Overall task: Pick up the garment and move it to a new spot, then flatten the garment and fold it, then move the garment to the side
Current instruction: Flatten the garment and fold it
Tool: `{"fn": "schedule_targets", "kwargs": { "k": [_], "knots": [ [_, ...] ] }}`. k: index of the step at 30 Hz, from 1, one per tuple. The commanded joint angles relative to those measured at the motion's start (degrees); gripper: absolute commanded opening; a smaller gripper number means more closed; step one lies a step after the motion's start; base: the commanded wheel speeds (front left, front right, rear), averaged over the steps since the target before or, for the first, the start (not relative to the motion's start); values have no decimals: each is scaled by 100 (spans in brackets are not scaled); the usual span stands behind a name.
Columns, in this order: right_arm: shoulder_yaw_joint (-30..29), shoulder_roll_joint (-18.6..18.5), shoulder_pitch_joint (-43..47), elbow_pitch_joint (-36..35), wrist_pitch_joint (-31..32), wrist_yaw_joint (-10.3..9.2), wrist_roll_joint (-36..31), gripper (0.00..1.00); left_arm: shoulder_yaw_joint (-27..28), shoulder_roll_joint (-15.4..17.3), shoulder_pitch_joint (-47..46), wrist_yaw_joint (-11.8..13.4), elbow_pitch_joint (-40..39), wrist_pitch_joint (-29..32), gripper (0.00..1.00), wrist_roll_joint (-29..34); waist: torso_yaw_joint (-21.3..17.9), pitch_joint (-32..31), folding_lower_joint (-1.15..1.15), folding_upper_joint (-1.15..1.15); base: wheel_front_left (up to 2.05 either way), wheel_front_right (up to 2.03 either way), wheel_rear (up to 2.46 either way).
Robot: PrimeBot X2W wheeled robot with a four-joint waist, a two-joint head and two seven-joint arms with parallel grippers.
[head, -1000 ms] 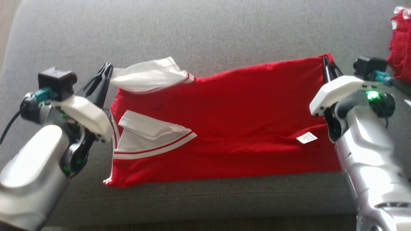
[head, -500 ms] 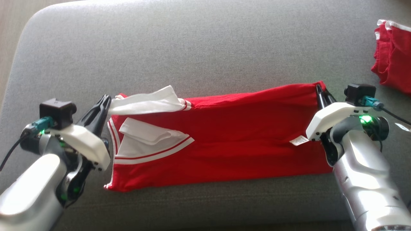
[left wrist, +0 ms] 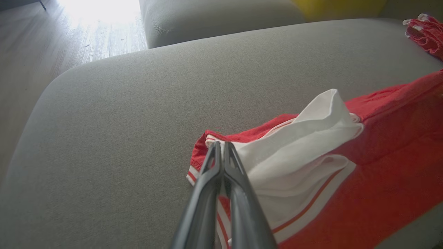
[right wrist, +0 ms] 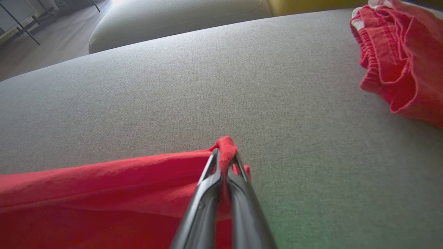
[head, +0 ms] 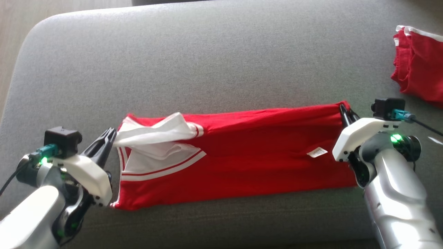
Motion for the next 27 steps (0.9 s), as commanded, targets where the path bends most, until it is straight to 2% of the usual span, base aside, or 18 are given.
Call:
{"fn": "schedule_targets", "kwargs": {
  "k": [1, 16, 17, 18, 23, 27],
  "knots": [
    [110, -48, 27, -323, 105, -1, 43, 0, 243, 326, -187, 46, -157, 6, 0, 25, -17, -12, 0, 0, 0, 0, 0],
    [360, -182, 1139, -2516, 1959, -1, 36, 1, 45, 461, -81, 77, -273, 245, 0, 90, -115, -16, 0, 0, 0, 0, 0],
    [344, -180, 1202, -2635, 2058, -1, 38, 38, 32, 467, -73, 73, -268, 261, 0, 90, -117, -18, 0, 0, 0, 0, 0],
    [312, -177, 1265, -2740, 2162, -1, 22, 100, 18, 473, -67, 65, -265, 280, 0, 86, -117, -18, 0, 0, 0, 0, 0],
    [189, -153, 1533, -3257, 2573, -1, -64, 100, -33, 501, -47, 22, -275, 392, 0, 37, -90, -53, 0, 0, 0, 0, 0],
    [-13, -126, 1658, -3637, 2644, -1, -207, 100, -81, 532, -9, -21, -325, 482, 0, -8, -75, -104, 0, 0, 0, 0, 0]
  ]
}}
